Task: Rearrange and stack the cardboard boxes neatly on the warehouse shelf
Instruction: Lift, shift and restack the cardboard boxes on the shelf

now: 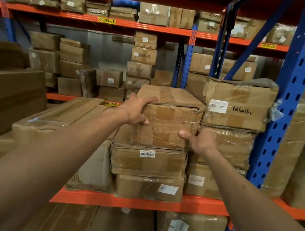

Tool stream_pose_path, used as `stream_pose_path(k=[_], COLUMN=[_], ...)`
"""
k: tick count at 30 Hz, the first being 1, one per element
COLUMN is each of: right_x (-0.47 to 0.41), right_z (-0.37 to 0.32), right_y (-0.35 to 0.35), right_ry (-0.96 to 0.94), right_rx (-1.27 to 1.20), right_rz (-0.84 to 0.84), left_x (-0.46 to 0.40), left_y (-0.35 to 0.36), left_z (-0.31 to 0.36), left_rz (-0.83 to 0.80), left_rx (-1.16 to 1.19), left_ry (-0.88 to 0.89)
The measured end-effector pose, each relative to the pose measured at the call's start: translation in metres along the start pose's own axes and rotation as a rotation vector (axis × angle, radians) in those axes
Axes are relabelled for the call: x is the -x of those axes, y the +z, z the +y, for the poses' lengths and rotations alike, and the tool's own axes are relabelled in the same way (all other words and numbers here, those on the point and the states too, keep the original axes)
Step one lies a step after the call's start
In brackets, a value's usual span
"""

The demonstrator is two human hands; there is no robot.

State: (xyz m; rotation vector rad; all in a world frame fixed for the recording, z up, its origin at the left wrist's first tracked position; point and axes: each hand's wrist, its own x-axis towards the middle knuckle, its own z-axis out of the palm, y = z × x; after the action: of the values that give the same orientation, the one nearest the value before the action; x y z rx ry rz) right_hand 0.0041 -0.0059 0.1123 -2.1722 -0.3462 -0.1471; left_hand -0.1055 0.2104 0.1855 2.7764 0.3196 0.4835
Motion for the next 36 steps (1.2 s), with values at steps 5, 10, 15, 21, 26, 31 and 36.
stream_pose_path(k=[5, 10, 15, 21, 26, 31, 36], right_x=[-0.019, -0.017, 0.007, 0.025, 0.042, 0.065, 0.085], right_z=[-0.003, -0.006, -0.031, -0.091, -0.193, -0.289, -0.376], right_y=[0.007, 0.006, -0.004, -0.005, 0.055, 0.169, 0.274], right_ry=[0.015, 0.068, 0.111, -0.058, -0.285, -0.364, -0.43], right_rx=[0.018, 0.031, 0.301, 0.547, 0.541, 0.356, 0.183], right_rz=[-0.079, -0.108, -0.079, 0.285, 0.39, 0.212, -0.048], left_x=[-0.013, -0.013, -0.005, 0.021, 0.05, 0.08, 0.115], left_y=[0.007, 0.009, 0.007, -0.011, -0.09, -0.174, -0.231], left_z=[-0.004, -0.006, -0.012, -0.061, -0.163, -0.271, -0.376], left_rz=[-0.006, -0.031, -0.049, 0.053, 0.299, 0.485, 0.578], left_rx=[-0.022, -0.013, -0.015, 0.07, -0.043, -0.236, -0.381], left_ry=[-0.028, -0.037, -0.019, -0.013, -0.008, -0.025, -0.207])
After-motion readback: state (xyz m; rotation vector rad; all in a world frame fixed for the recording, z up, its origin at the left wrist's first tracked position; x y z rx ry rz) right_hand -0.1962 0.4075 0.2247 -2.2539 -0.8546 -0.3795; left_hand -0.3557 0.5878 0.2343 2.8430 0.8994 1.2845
